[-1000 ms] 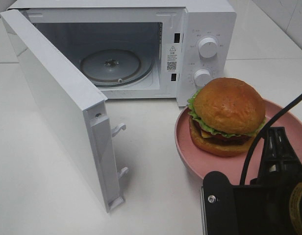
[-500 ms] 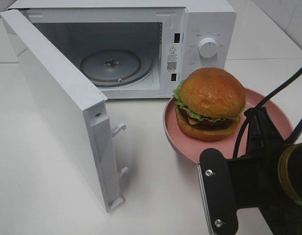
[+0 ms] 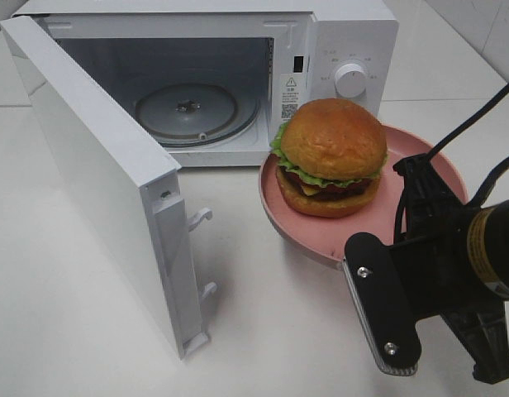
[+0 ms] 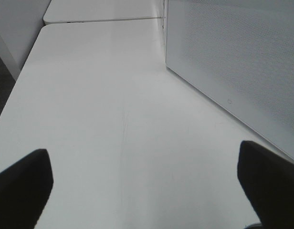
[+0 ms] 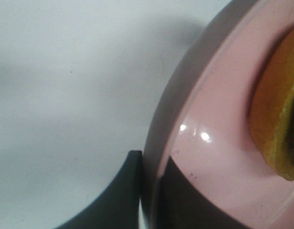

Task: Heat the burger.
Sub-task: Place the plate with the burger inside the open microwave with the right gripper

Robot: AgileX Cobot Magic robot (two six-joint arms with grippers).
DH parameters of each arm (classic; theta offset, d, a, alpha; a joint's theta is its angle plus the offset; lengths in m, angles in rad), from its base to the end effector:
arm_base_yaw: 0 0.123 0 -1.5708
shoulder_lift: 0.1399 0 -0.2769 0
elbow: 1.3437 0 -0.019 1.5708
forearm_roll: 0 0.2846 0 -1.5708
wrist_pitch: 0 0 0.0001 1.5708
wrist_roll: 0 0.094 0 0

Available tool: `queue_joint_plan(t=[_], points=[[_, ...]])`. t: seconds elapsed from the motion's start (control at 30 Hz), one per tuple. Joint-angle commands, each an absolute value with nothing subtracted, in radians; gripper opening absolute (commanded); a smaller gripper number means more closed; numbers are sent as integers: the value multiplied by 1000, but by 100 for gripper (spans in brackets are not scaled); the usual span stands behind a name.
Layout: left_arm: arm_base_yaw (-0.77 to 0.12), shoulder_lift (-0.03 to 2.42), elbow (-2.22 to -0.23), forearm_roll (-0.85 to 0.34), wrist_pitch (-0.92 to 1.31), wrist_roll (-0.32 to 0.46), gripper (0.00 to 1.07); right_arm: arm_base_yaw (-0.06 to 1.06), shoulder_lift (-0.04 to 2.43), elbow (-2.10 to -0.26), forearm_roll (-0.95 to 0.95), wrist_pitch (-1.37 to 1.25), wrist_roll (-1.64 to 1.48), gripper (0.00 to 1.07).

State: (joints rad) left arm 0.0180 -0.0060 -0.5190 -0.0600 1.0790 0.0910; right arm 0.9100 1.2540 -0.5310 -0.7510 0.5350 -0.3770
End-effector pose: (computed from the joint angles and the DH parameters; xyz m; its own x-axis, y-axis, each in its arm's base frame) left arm 0.0315 -0.0044 0.2968 -0.4466 0.0545 -0.8931 0.0573 0.9978 0.0322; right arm 0.1705 0.1660 0.1656 0.2877 -0.9576 0.0132 -0.7743 -0.2407 -0.5853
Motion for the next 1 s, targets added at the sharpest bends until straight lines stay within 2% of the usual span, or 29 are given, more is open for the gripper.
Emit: queue_joint_plan(t=[0.03, 0.17, 0.3, 0.77, 1.0], points=[[12, -27, -515, -66, 1069, 92, 98, 852, 1243, -538, -768, 411, -512, 0], [12, -27, -515, -66, 1069, 92, 98, 812, 1243, -539, -706, 366, -636, 0], [12, -27, -515, -66, 1069, 92, 98, 737, 1243, -539, -513, 316, -912, 0], [12, -27, -515, -66, 1069, 92, 98, 549, 1243, -562, -43, 303, -1628, 0], [12, -27, -515, -66, 1069, 92, 98, 539, 1243, -562, -18, 303, -1668, 0]])
